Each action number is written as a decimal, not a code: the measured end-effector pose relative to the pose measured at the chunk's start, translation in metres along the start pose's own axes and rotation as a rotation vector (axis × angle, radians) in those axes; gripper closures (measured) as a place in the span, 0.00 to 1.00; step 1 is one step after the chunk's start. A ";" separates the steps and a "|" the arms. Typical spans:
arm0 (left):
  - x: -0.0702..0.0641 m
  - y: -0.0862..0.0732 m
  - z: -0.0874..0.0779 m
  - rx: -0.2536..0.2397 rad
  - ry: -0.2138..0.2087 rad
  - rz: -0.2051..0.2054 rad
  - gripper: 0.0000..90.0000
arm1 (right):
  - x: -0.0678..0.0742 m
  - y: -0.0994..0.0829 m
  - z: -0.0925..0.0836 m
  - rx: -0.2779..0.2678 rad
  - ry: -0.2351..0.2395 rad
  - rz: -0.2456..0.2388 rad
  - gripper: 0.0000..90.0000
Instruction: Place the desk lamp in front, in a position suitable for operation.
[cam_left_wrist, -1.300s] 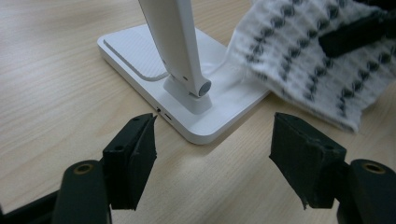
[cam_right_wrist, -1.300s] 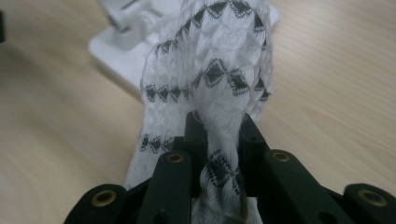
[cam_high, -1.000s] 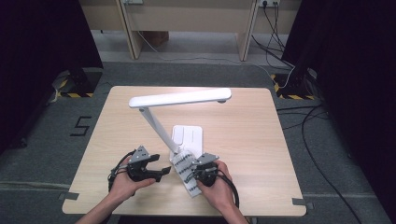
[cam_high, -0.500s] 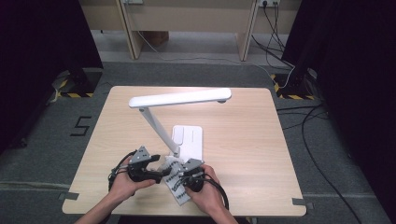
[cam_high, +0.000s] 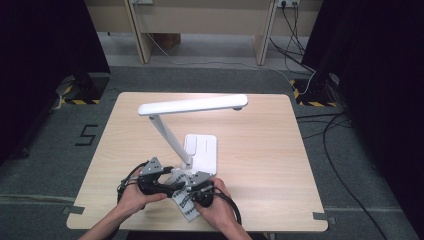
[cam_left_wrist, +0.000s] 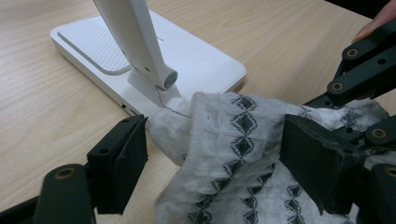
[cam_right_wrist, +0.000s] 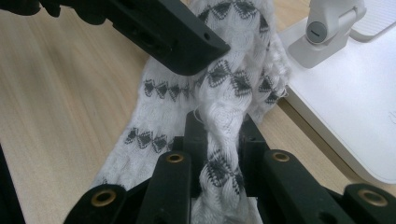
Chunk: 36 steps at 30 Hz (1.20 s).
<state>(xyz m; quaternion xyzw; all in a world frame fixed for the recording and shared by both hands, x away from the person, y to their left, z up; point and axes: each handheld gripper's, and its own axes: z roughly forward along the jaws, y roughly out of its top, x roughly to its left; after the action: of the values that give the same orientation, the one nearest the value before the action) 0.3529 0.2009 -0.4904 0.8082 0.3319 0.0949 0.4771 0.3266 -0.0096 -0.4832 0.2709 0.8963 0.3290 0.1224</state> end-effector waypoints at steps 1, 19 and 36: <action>0.000 0.000 0.000 0.000 -0.005 -0.001 0.24 | 0.000 0.000 0.000 0.000 0.004 -0.004 0.88; -0.005 0.000 -0.001 0.007 -0.096 0.104 0.60 | 0.001 0.002 0.000 -0.021 0.022 -0.025 0.88; -0.005 0.004 -0.007 0.056 -0.091 0.146 0.92 | 0.000 0.009 -0.001 -0.045 0.023 -0.036 0.79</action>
<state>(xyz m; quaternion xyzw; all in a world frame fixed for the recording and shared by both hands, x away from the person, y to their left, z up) 0.3473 0.2013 -0.4826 0.8468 0.2525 0.0831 0.4608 0.3300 -0.0047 -0.4765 0.2483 0.8946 0.3500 0.1242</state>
